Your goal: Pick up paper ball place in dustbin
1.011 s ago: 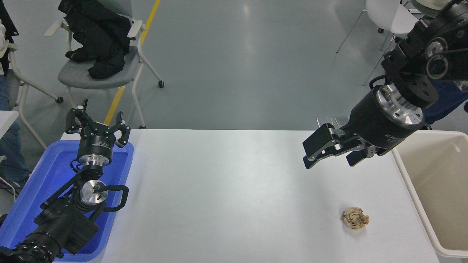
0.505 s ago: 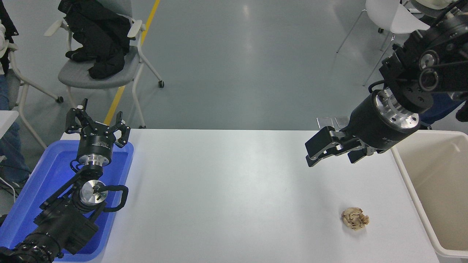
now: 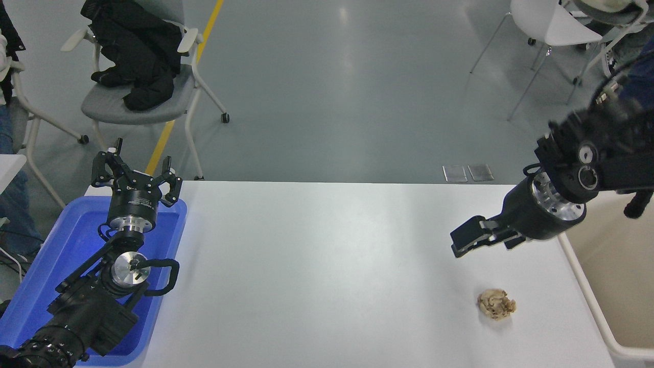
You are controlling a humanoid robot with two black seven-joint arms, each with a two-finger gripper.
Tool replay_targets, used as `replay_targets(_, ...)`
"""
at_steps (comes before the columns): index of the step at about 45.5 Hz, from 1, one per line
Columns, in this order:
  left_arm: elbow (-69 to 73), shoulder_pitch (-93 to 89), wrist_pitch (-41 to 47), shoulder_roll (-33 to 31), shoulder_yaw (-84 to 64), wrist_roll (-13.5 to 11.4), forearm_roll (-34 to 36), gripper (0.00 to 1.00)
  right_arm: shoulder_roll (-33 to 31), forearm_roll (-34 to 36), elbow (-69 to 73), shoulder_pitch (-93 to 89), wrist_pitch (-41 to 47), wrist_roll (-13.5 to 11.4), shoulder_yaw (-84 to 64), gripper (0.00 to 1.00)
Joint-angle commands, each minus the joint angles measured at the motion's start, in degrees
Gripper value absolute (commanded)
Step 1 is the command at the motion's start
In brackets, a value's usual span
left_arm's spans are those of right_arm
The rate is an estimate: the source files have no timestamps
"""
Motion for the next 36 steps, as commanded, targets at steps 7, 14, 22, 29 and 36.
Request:
replay_targets(7, 0.0, 0.0, 0.0, 0.0, 0.0, 0.0, 0.0, 0.99, -3.2, -11.3, -15.0, -21.9, -5.5, -0.1, 6.5, 1.0)
replay_targets(14, 0.0, 0.0, 0.0, 0.0, 0.0, 0.0, 0.0, 0.99, -3.2, -14.9, -21.1, -29.4, -6.1, -0.1, 8.9, 1.0)
replay_targets(22, 0.0, 0.0, 0.0, 0.0, 0.0, 0.0, 0.0, 0.99, -2.9, -15.0, -23.2, -34.1, -8.4, -0.1, 11.3, 1.0)
replay_targets(29, 0.0, 0.0, 0.0, 0.0, 0.0, 0.0, 0.0, 0.99, -2.7, -15.1, -27.9, -39.2, -9.1, -0.1, 13.2, 1.0)
replay_targets(36, 0.0, 0.0, 0.0, 0.0, 0.0, 0.0, 0.0, 0.99, -2.6, -15.2, -29.5, -41.8, -9.8, -0.1, 14.4, 1.0)
